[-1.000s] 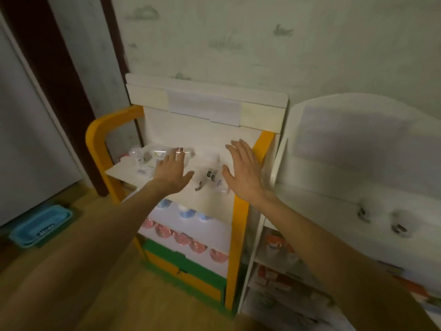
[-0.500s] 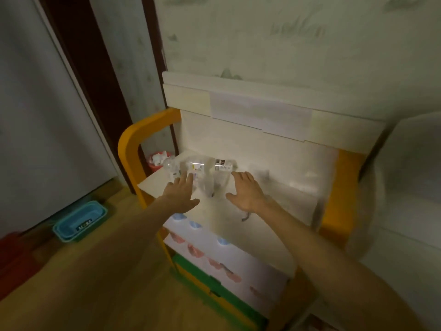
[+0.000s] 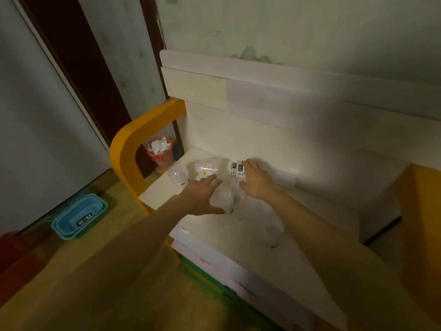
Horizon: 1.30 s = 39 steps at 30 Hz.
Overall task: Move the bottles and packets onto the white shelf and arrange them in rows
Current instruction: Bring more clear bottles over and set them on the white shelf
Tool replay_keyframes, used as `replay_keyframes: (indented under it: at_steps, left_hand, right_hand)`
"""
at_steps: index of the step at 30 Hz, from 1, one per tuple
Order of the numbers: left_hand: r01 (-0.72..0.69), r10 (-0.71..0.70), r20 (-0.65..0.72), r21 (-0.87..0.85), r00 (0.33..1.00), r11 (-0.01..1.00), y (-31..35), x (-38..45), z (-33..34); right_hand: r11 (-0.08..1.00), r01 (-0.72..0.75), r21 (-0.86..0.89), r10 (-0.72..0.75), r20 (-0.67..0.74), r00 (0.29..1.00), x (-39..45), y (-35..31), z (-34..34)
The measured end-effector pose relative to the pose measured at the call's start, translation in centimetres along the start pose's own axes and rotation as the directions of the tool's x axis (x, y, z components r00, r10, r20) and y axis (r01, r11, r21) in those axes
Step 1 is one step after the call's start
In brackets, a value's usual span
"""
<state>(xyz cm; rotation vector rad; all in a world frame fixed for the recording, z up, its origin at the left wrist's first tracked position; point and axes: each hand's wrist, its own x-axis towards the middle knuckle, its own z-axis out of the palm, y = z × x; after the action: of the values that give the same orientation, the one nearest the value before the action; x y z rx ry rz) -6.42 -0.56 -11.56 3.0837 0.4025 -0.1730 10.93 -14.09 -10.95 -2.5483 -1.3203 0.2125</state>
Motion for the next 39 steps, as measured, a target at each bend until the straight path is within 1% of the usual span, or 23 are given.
replay_keyframes:
  at_steps: [5,7,10,12,16,19,21,24,26,29,33,34,36,39]
  left_hand:
    - [-0.125,0.126,0.03,-0.039,0.992,0.991,-2.6,1.9,0.1]
    - [-0.184,0.184,0.003,-0.038,0.983,0.982,-3.8,2.8,0.0]
    - [-0.298,0.298,-0.006,-0.046,0.955,0.954,-5.1,4.2,-0.3]
    - [-0.372,0.373,0.008,-0.069,0.928,0.926,-5.6,5.2,-0.5]
    - [-0.524,0.522,0.08,0.0,0.849,0.852,-5.7,6.9,0.0]
    - [-0.545,0.544,0.094,-0.017,0.834,0.838,-6.1,7.9,0.2]
    - [-0.573,0.574,0.07,-0.031,0.816,0.819,-6.4,8.2,0.2]
    - [-0.627,0.627,-0.014,-0.051,0.779,0.777,-7.1,8.7,-0.6]
    - [-0.658,0.654,-0.077,-0.061,0.753,0.75,-7.5,8.8,-1.3]
    - [-0.681,0.66,-0.178,-0.106,0.73,0.725,-7.5,8.6,-2.5]
    - [-0.706,0.658,-0.281,-0.122,0.699,0.698,-6.4,8.1,-3.7]
    - [-0.696,0.644,-0.289,-0.131,0.708,0.706,-5.9,7.8,-4.0]
    - [-0.652,0.593,-0.295,-0.169,0.749,0.739,-5.0,7.2,-4.3]
    - [-0.589,0.52,-0.3,-0.219,0.799,0.778,-3.2,5.7,-4.8]
  right_hand:
    - [1.0,-0.024,0.002,0.024,0.017,1.0,3.0,-0.3,1.4]
    - [0.999,-0.054,-0.009,0.054,0.025,0.998,3.6,-0.3,2.0]
    - [0.993,-0.096,-0.061,0.094,-0.037,0.995,3.9,-0.4,2.8]
    - [0.978,-0.171,-0.12,0.161,-0.091,0.983,3.9,-0.8,3.1]
    - [0.924,-0.332,-0.189,0.306,-0.157,0.939,4.2,-1.8,3.5]
    - [0.889,-0.413,-0.197,0.384,-0.17,0.908,3.9,-2.2,3.7]
    - [0.873,-0.471,-0.123,0.445,-0.193,0.874,3.4,-2.3,3.9]
    - [0.853,-0.522,0.009,0.511,-0.22,0.831,2.2,-2.6,3.9]
    - [0.843,-0.537,0.042,0.528,-0.256,0.809,1.2,-2.8,3.7]
    - [0.824,-0.554,0.118,0.558,-0.339,0.758,-0.7,-3.1,3.1]
    - [0.812,-0.54,0.223,0.582,-0.391,0.714,-3.6,-3.3,1.2]
    - [0.804,-0.531,0.265,0.593,-0.401,0.698,-4.4,-3.4,0.6]
    - [0.788,-0.51,0.345,0.616,-0.417,0.668,-6.1,-3.6,-0.3]
    - [0.805,-0.452,0.383,0.592,-0.471,0.654,-9.3,-4.3,-1.3]
